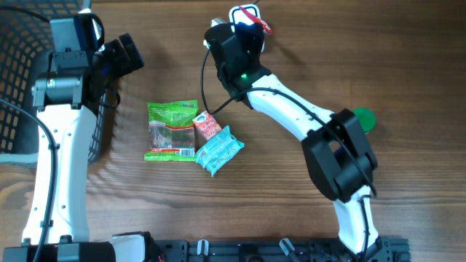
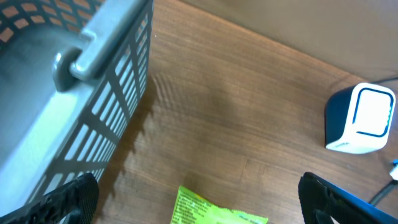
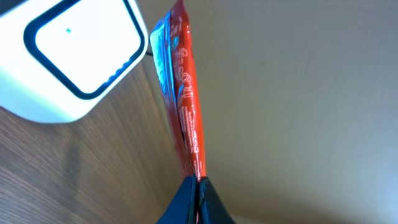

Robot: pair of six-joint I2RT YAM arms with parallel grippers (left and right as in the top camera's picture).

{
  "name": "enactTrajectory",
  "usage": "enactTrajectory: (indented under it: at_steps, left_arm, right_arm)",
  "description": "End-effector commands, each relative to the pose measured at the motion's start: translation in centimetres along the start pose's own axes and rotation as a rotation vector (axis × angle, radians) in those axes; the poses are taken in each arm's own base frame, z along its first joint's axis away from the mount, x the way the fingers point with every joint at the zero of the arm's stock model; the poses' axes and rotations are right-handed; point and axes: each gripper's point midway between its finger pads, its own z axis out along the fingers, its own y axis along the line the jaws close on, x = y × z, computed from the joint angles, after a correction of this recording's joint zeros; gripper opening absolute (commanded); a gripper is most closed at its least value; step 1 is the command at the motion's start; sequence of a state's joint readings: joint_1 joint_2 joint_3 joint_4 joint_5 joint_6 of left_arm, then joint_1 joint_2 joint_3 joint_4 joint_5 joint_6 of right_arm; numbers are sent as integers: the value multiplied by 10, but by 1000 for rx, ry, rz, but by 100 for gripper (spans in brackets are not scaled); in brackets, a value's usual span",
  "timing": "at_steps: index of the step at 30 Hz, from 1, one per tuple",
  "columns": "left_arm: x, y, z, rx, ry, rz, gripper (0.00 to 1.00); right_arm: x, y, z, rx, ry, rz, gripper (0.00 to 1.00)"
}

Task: Scan the item barcode
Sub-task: 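Hold the red stick under the white scanner with the right gripper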

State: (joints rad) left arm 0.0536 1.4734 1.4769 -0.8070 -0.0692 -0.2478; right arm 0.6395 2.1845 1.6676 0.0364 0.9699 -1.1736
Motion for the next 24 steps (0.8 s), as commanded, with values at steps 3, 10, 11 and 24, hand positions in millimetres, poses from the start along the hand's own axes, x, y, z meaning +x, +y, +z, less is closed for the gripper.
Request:
enactTrajectory:
  at_steps: [3,10,11,24]
  left_arm:
    - [-5,1,-5,1,-18,5,100]
    - [-5,1,-5,0,-18,5,100]
    - [-5,1,-5,0,-18,5,100]
    - [-5,1,-5,1,-18,5,100]
  right_arm:
    - [-1,36,35,4,31,-208,4]
    - [-9,77,45,-51,-7,-219,4]
    - [-10,78,45,-52,-10,-221,4]
    - [-1,71,49,-33,32,-231,4]
